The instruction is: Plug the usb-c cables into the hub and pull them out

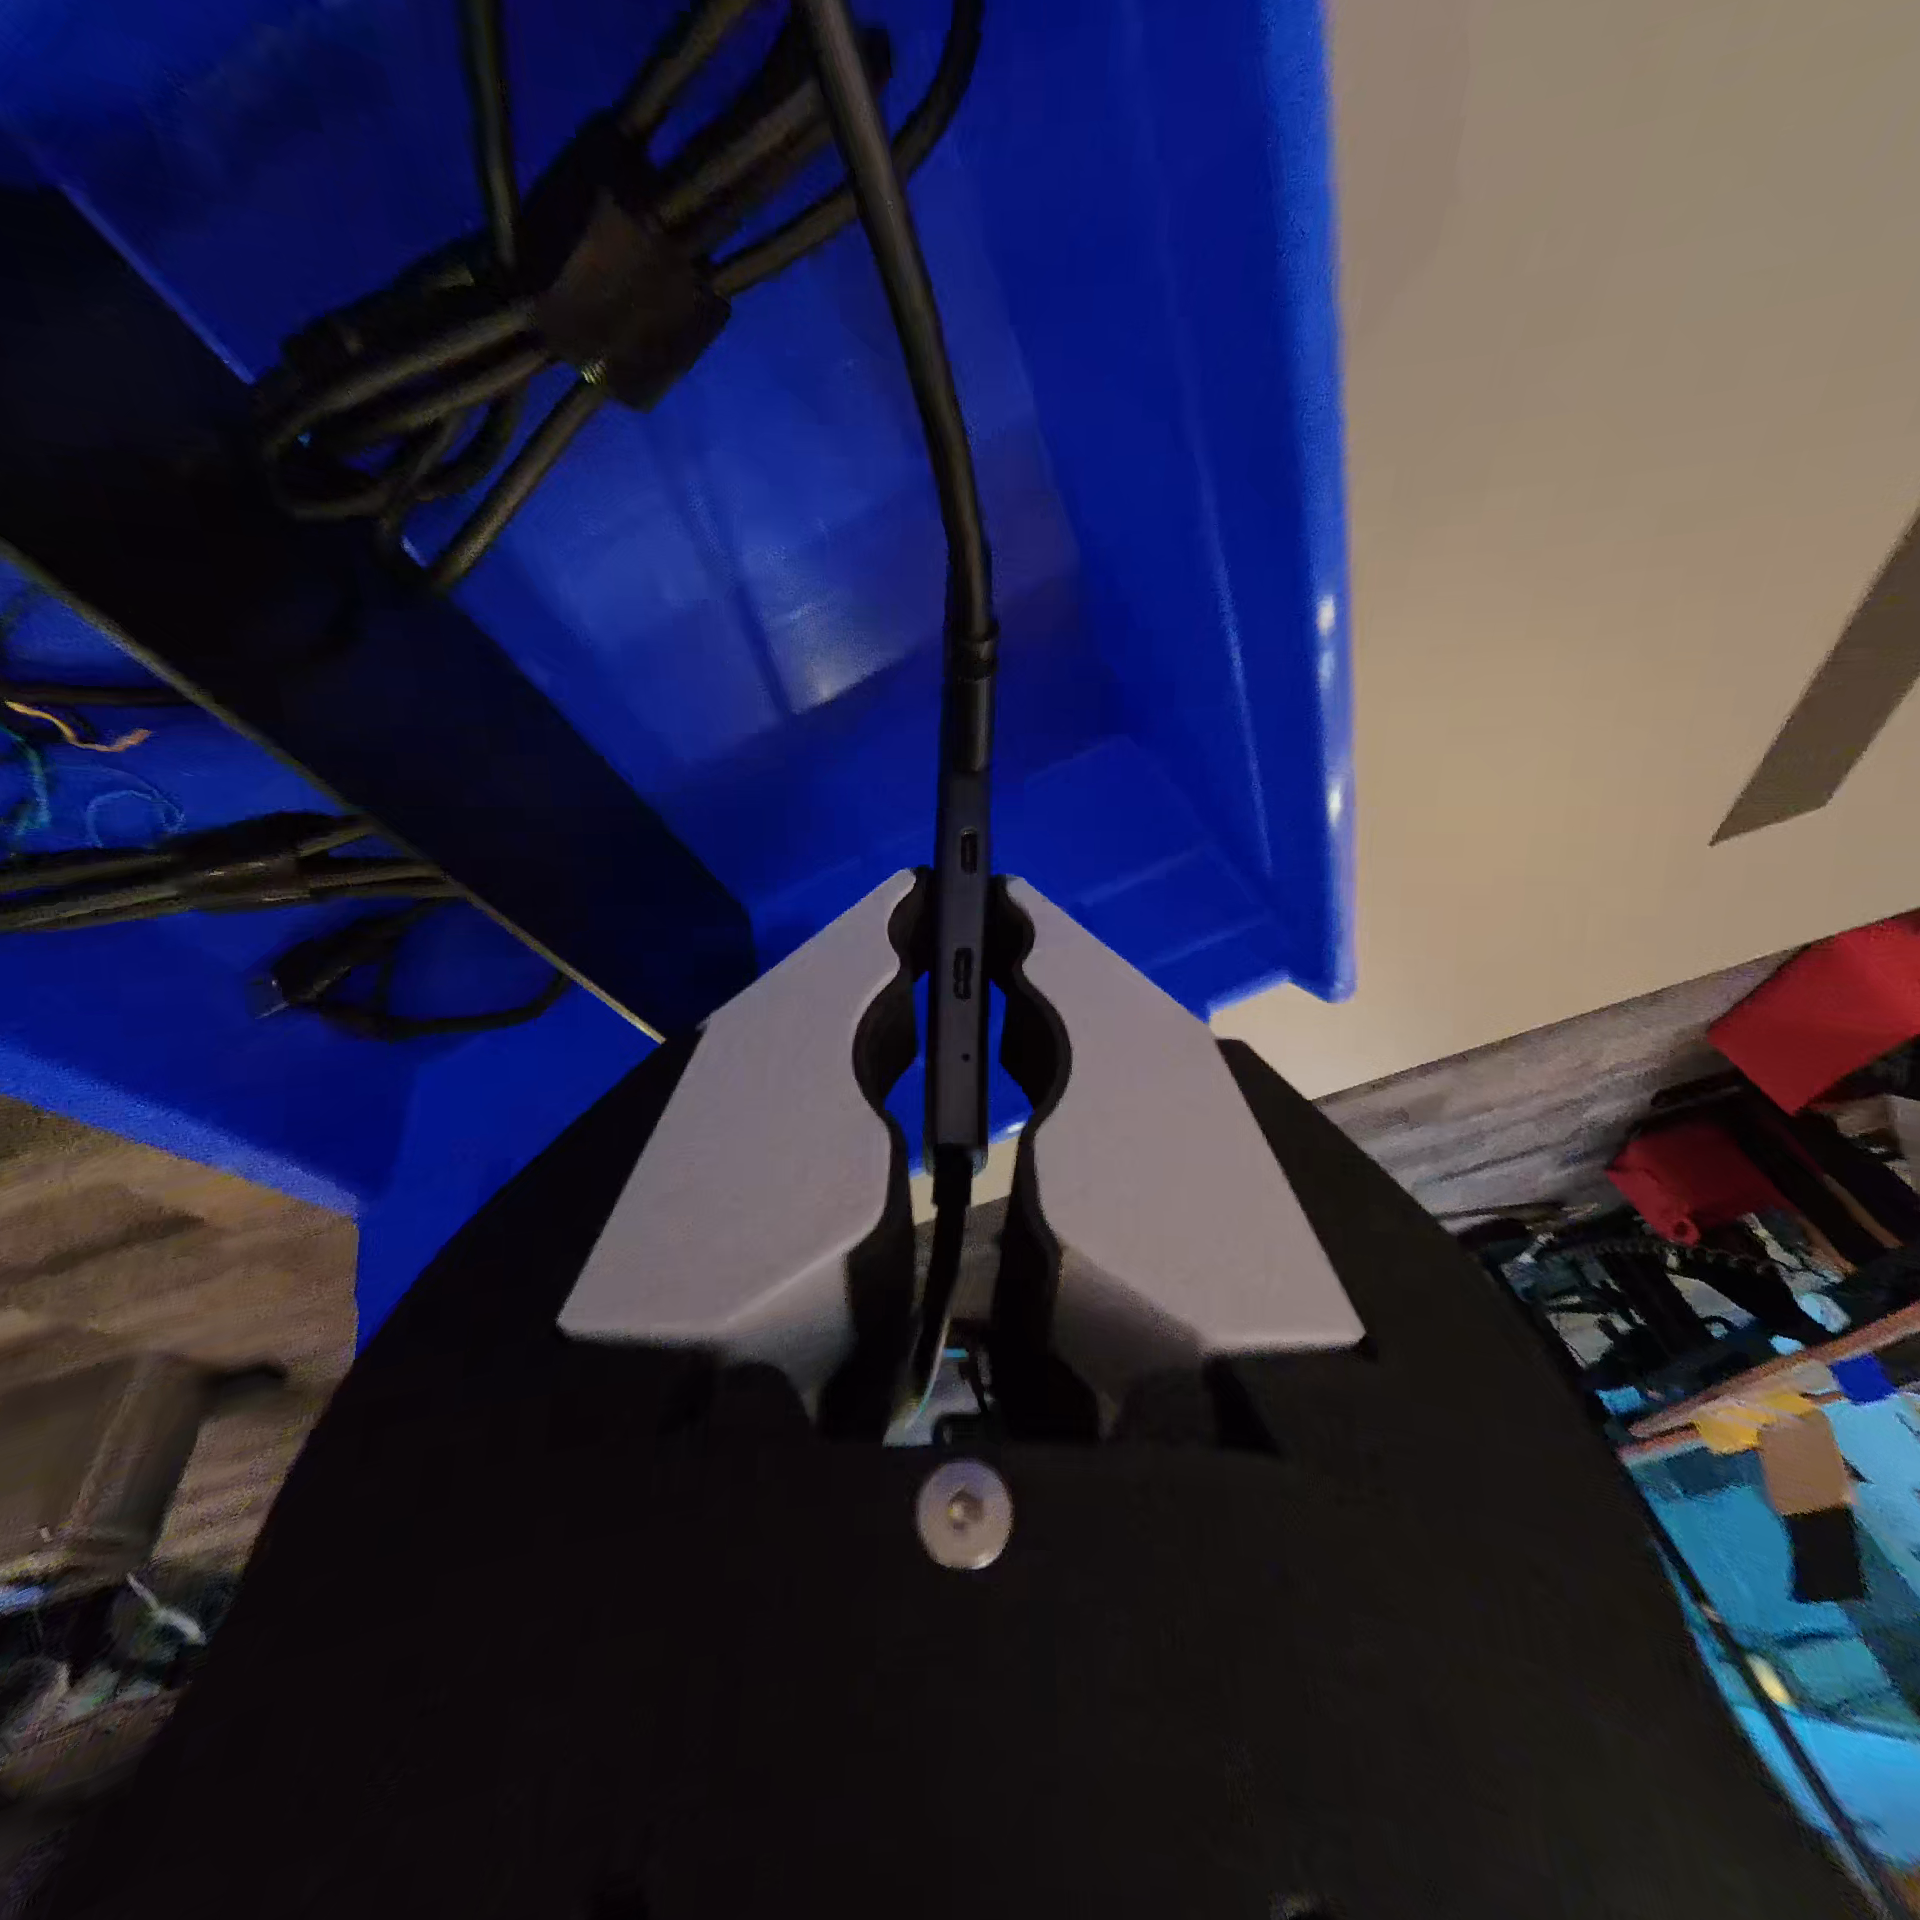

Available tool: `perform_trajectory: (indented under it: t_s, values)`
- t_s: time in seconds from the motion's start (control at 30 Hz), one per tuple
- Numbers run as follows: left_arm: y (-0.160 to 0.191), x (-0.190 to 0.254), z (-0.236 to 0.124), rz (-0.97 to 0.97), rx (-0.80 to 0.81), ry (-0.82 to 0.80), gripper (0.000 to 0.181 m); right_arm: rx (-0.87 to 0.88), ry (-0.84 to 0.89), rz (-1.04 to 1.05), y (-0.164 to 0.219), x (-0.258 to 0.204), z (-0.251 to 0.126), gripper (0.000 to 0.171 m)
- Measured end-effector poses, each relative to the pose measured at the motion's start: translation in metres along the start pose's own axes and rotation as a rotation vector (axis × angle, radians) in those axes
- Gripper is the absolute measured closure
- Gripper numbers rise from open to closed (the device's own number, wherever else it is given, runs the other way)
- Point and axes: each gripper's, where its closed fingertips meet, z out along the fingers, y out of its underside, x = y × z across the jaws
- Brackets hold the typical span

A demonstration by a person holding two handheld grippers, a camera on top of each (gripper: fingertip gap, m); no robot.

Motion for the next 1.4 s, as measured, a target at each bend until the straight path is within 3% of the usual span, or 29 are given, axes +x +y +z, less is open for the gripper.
perform_trajectory:
  t_s: [0.3, 0.37, 0.47, 0.63, 0.77, 0.9, 1.0, 1.1, 1.4]
  values:
    - [0.004, 0.001, 0.001, 0.014, -0.022, -0.001, 0.155, -0.168, -0.171, -0.002, -0.010, -0.031, 0.054, 0.162]
    - [0.004, 0.001, 0.001, 0.017, -0.026, -0.003, 0.154, -0.209, -0.188, 0.022, -0.005, -0.036, 0.057, 0.142]
    - [0.004, 0.002, 0.001, 0.025, -0.029, -0.002, 0.152, -0.123, -0.179, 0.073, -0.010, -0.034, 0.046, 0.116]
    - [-0.001, 0.004, 0.000, 0.054, -0.030, -0.004, 0.151, 0.155, -0.072, 0.179, -0.010, -0.013, -0.015, 0.096]
    - [-0.002, 0.003, -0.001, 0.051, -0.025, -0.006, 0.151, 0.265, -0.042, 0.320, 0.035, -0.010, -0.037, 0.109]
    - [0.001, 0.005, 0.000, 0.045, -0.029, 0.000, 0.151, 0.265, -0.109, 0.403, 0.068, -0.025, -0.003, 0.115]
    - [0.003, 0.007, 0.003, 0.051, -0.040, 0.004, 0.151, 0.335, -0.088, 0.411, 0.063, -0.024, 0.014, 0.139]
    - [0.002, 0.009, 0.004, 0.061, -0.047, 0.000, 0.151, 0.415, -0.054, 0.424, 0.058, -0.020, 0.008, 0.161]
    - [0.005, 0.006, 0.009, 0.058, -0.060, -0.006, 0.151, 0.371, 0.058, 0.477, 0.067, -0.010, -0.013, 0.167]
